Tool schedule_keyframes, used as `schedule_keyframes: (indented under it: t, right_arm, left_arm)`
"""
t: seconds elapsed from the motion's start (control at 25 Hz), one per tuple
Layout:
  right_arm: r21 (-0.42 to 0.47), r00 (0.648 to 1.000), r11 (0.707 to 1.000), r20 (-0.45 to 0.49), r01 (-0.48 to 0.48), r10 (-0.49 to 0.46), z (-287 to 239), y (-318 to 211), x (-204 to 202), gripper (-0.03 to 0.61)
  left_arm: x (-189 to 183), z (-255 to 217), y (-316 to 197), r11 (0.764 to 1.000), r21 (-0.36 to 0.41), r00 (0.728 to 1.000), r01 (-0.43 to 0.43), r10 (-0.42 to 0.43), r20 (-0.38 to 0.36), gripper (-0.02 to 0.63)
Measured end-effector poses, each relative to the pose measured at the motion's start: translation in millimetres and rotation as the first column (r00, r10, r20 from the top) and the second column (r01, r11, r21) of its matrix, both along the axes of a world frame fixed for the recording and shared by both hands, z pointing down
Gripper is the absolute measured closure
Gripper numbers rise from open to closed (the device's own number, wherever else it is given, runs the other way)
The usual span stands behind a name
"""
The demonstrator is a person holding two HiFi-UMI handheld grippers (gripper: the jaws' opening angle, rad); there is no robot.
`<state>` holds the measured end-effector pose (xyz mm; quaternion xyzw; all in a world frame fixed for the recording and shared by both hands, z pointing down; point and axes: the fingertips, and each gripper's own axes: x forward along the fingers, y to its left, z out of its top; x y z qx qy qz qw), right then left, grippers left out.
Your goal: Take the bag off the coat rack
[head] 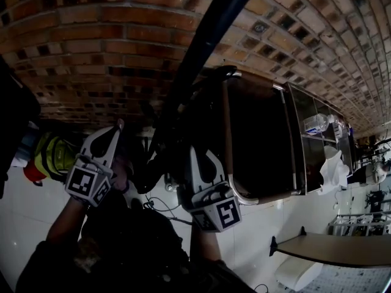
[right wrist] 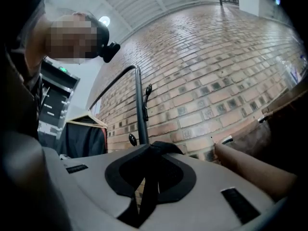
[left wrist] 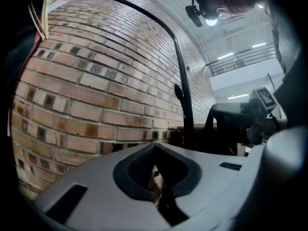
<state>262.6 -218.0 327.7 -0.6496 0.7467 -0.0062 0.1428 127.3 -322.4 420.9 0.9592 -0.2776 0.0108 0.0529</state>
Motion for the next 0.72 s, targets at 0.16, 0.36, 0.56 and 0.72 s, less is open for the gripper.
schedule_keyframes:
  t: [0.16,0.36,0.56,0.72]
  right_arm:
    - [0.022,0.998,0.999,0.064,0.027,-0.029,2,20,4,0.531]
    - [0.003,0.996,0.997,0.037,0.078,-0.078,6,40,-3,0.531]
    - [0.005,0.992,0.995,0.066,0.104,-0.104,5,63,-2,0.531]
    - [0.017,0.992,0.994,0.068,0.108,-0.109,1,83,-12,0.531]
  left_arm:
    - [3,-5,18,1.0,0.008,1.0,0.003,-0.003,0.001,0.574]
    - [3,3,39,0.999,-0.003,0.998,0.037,-0.036,0.047,0.574]
    - [4,-3,60,0.999,-0.007,0.998,0.044,-0.044,0.044,0.574]
    - [1,-17,79,1.0,0.015,1.0,0.019,-0.02,0.023,0.574]
